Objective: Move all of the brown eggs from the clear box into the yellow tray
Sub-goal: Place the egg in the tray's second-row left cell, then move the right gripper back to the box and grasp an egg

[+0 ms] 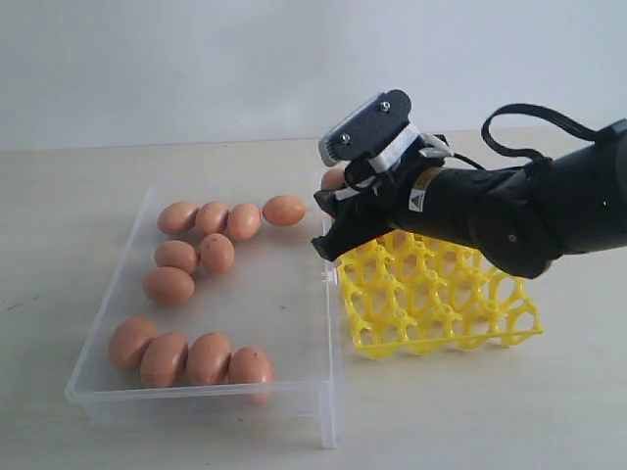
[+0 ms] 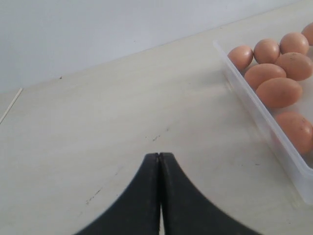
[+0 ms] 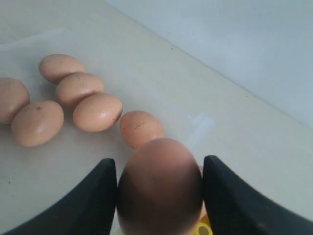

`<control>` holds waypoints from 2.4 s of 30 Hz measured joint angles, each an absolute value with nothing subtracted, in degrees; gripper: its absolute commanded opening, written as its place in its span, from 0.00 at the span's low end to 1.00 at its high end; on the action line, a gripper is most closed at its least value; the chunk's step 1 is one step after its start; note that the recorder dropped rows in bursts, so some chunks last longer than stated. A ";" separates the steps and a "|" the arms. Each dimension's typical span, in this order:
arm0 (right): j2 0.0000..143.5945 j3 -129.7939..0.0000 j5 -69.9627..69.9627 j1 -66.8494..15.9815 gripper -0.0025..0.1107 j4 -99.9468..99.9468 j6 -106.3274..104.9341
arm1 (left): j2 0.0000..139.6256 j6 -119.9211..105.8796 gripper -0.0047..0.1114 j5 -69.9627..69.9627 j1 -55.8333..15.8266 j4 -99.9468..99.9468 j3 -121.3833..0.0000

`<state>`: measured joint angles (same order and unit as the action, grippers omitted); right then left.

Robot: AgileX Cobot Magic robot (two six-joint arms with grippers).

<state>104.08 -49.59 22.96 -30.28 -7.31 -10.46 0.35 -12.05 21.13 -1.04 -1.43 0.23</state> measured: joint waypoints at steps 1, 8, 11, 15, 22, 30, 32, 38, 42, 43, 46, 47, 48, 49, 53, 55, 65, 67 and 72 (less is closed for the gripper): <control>104.47 -48.69 24.39 -29.81 0.02 -7.70 -10.33 | 0.35 -12.05 0.04 21.13 -1.04 -1.43 0.23; 109.60 -45.69 35.82 -26.65 0.02 -8.96 -6.08 | 0.35 -12.05 0.04 21.13 -1.04 -1.43 0.23; 111.14 -45.69 38.15 -26.38 0.02 -8.96 -4.62 | 0.35 -12.05 0.04 21.13 -1.04 -1.43 0.23; 114.03 -45.69 41.36 -26.34 0.02 -8.96 -3.24 | 0.35 -12.05 0.04 21.13 -1.04 -1.43 0.23; 116.00 -45.69 41.50 -26.34 0.30 -9.73 -2.54 | 0.35 -12.05 0.04 21.13 -1.04 -1.43 0.23; 116.00 -45.69 41.82 -26.11 0.64 -9.48 -1.12 | 0.35 -12.05 0.04 21.13 -1.04 -1.43 0.23; 116.00 -45.69 41.66 -25.99 0.63 -9.39 -1.27 | 0.35 -12.05 0.04 21.13 -1.04 -1.43 0.23; 109.31 -45.69 32.77 -25.99 0.58 -9.37 -1.50 | 0.35 -12.05 0.04 21.13 -1.04 -1.43 0.23; 98.06 -46.51 21.03 -26.12 0.57 -9.10 0.73 | 0.35 -12.05 0.04 21.13 -1.04 -1.43 0.23; 95.97 -47.35 15.77 -26.36 0.57 -9.10 3.04 | 0.35 -12.05 0.04 21.13 -1.04 -1.43 0.23; 90.65 -51.86 0.00 -28.45 0.56 -9.10 8.09 | 0.35 -12.05 0.04 21.13 -1.04 -1.43 0.23; 89.61 -53.65 -5.23 -29.60 0.55 -8.94 8.84 | 0.35 -12.05 0.04 21.13 -1.04 -1.43 0.23; 88.98 -55.50 -9.60 -30.93 0.55 -8.72 9.35 | 0.35 -12.05 0.04 21.13 -1.04 -1.43 0.23; 88.86 -57.31 -12.66 -32.11 0.55 -8.17 9.58 | 0.35 -12.05 0.04 21.13 -1.04 -1.43 0.23; 90.11 -64.02 -21.30 -38.09 0.54 0.00 4.64 | 0.35 -12.05 0.04 21.13 -1.04 -1.43 0.23; 92.41 -68.03 -24.54 -40.75 0.54 5.90 1.60 | 0.35 -12.05 0.04 21.13 -1.04 -1.43 0.23; 117.27 -98.03 -45.22 -44.73 0.54 12.13 9.73 | 0.35 -12.05 0.04 21.13 -1.04 -1.43 0.23; 122.42 -104.47 -47.55 -44.62 0.54 10.41 13.46 | 0.35 -12.05 0.04 21.13 -1.04 -1.43 0.23; 133.51 -119.50 -54.01 -44.29 0.54 6.47 17.76 | 0.35 -12.05 0.04 21.13 -1.04 -1.43 0.23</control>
<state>133.51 -119.50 -54.01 -44.29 6.47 17.76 0.35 -12.05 21.13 -1.04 -1.43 0.23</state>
